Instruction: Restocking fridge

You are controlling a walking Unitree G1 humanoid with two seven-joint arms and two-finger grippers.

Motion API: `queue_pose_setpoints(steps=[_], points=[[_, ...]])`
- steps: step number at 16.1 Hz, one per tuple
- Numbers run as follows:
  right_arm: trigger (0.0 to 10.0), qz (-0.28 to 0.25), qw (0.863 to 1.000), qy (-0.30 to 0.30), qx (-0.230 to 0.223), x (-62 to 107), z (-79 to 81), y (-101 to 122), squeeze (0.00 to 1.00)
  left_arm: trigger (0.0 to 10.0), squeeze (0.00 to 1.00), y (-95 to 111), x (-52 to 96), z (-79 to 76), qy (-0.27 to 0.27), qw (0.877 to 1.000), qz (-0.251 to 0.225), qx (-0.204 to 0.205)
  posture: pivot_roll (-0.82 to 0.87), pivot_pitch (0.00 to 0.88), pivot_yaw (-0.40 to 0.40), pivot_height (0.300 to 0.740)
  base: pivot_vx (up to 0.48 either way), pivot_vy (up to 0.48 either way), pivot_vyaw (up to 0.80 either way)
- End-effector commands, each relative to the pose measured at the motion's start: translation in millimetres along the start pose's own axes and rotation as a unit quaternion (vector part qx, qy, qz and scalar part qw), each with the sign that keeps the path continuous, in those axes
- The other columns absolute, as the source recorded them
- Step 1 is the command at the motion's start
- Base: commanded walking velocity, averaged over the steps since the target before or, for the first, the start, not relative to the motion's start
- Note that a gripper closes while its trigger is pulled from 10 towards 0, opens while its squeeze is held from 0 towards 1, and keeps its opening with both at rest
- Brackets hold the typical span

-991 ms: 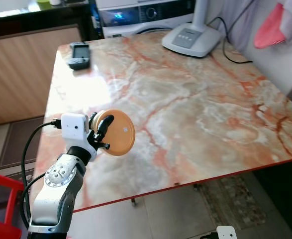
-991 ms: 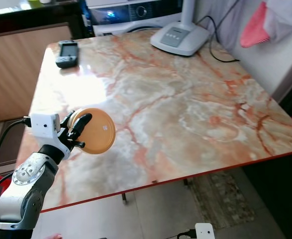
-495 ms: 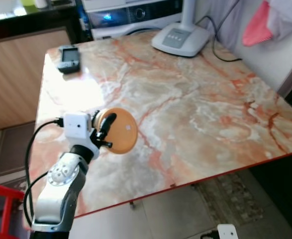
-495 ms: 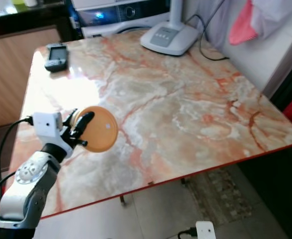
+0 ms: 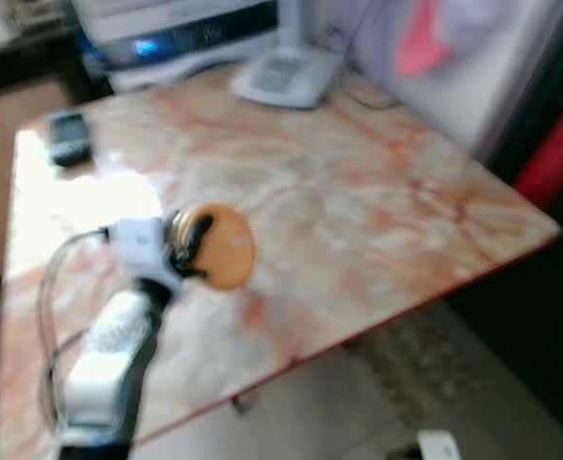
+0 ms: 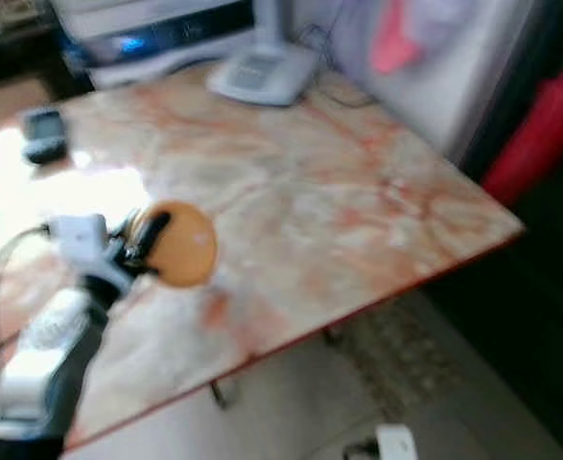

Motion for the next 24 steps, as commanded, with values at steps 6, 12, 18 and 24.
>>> queue_pose_setpoints(steps=[6,12,18,24], points=[[10.0,0.016,1.000,0.010,-0.004,2.0,6.6,-11.4,0.00,10.0,0.00,4.4,1.5,4.1,0.004,1.000,-0.008,-0.009,0.12,0.139,0.038,0.740,0.000,0.000,-0.80],[10.0,0.020,1.000,0.012,-0.003,3.5,5.5,-17.5,0.00,10.0,0.00,5.0,1.2,2.9,0.002,1.000,-0.011,-0.007,0.11,0.141,0.037,0.740,0.000,0.000,-0.80],[10.0,0.020,1.000,0.013,-0.001,3.4,5.7,-17.3,0.00,10.0,0.00,2.6,1.3,1.7,0.001,1.000,-0.010,-0.003,0.11,0.138,0.027,0.740,0.000,0.000,-0.80],[10.0,0.016,1.000,0.017,0.002,1.6,14.3,-8.9,0.00,10.0,0.00,3.5,1.6,2.4,0.002,1.000,-0.013,-0.002,0.11,0.139,0.022,0.740,0.000,0.000,-0.80]])
Point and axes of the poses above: a point about 5 cm out from each wrist's last joint towards the gripper, its own x axis pointing back from the gripper into the wrist, its own y axis along the axis of the wrist's last joint, z = x × y, the point moved 4 cm from there along -x, pointing out of the wrist towards the gripper, and after that the axes turned 15 degrees about x, right-handed, at the moved point
